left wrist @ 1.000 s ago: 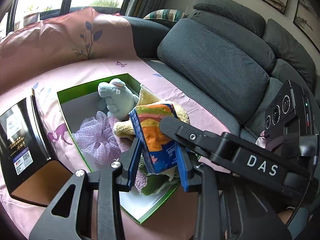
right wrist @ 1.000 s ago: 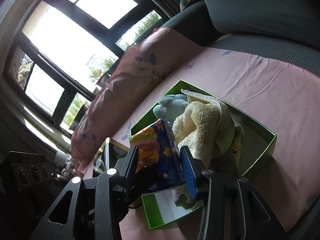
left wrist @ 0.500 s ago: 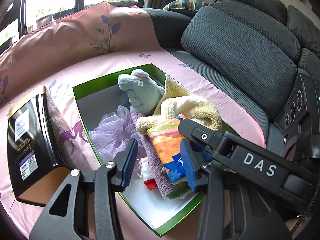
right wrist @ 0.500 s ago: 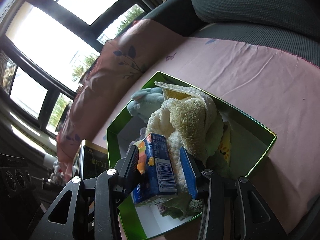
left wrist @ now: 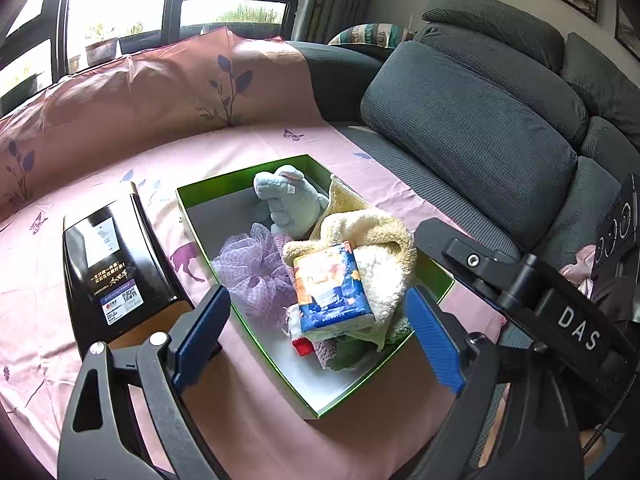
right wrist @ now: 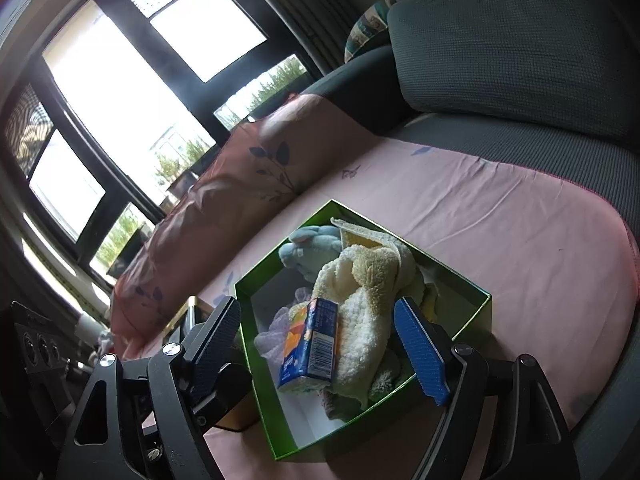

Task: Organize soft objects
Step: 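Lower the tissue pack onto the beige towel and open the right gripper, then withdraw the right gripper from the box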

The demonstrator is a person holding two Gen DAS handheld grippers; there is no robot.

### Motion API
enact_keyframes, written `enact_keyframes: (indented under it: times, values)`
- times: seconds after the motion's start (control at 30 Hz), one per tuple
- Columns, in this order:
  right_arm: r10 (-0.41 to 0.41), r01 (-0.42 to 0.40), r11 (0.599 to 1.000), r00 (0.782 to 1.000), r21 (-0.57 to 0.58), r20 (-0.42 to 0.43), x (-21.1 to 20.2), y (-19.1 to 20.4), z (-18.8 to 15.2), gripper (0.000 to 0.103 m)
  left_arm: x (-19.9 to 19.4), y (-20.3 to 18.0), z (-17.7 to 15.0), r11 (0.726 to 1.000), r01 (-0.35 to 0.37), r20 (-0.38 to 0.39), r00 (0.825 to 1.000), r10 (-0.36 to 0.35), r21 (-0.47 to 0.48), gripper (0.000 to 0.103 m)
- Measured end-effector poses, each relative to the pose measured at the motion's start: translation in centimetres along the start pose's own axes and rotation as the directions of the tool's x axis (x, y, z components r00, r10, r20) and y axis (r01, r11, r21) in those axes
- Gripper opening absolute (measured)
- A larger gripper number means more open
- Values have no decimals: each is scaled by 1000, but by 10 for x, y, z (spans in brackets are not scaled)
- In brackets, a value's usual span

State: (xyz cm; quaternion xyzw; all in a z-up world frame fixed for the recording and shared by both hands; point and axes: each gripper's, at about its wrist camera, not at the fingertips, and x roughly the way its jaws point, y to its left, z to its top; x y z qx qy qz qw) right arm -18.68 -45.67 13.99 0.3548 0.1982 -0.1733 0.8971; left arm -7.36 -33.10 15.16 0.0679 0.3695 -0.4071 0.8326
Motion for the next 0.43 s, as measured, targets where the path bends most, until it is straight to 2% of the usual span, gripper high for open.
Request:
enact_keyframes:
  times: [0.13, 0.43]
  values:
    - [-46, 46, 999, 999, -18, 30, -11, 6, 0, 81, -13, 2, 0, 1000, -15, 27, 1000, 15, -2, 89]
    - [-113, 114, 993, 993, -17, 20, -11, 8, -4, 83, -22, 9, -4, 999, -50, 49, 997, 51, -21, 89]
